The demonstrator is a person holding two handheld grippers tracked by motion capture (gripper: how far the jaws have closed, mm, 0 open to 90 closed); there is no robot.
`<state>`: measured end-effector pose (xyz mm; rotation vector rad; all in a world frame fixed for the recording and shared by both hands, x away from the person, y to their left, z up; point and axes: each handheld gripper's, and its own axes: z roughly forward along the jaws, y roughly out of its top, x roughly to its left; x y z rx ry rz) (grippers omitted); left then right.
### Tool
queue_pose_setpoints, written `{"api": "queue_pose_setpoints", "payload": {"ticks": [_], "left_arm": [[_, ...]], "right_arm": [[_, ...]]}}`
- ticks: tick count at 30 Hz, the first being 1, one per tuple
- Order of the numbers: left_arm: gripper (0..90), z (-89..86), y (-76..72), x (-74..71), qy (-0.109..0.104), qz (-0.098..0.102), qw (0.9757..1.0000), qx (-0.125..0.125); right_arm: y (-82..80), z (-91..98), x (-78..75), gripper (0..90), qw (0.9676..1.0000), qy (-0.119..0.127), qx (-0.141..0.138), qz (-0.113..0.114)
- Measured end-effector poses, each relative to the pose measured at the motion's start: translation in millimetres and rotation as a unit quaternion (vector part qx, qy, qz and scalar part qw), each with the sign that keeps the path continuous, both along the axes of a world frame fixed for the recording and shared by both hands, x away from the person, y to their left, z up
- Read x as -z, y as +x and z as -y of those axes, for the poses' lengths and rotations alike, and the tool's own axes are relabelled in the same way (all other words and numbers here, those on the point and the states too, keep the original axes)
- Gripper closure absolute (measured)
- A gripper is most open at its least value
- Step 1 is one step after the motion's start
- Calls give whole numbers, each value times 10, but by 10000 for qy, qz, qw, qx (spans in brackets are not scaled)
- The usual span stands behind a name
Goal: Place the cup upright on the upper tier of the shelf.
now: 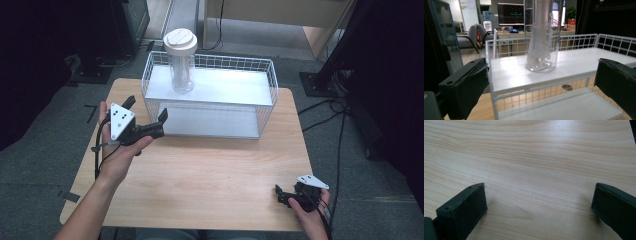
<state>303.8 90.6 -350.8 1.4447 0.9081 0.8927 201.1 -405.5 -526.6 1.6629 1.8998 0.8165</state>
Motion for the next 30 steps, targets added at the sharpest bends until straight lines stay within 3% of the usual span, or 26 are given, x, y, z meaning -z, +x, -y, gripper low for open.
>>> {"api": "queue_pose_setpoints", "payload": {"ticks": [15, 18, 26, 30], "left_arm": [[0, -486, -269, 473, -57, -274, 9994, -225], [0, -572, -320, 591, -122, -381, 9988, -271], [0, -736, -442, 893, 129, -605, 9976, -322], [0, -866, -457, 1022, 6, -784, 9960, -419]], "right_arm": [[0, -2, -2, 0, 10000, 5, 15, -15], [0, -2, -2, 0, 10000, 5, 17, -15], [0, -3, -2, 0, 10000, 5, 17, -15], [0, -3, -2, 0, 10000, 3, 16, -13]]}}
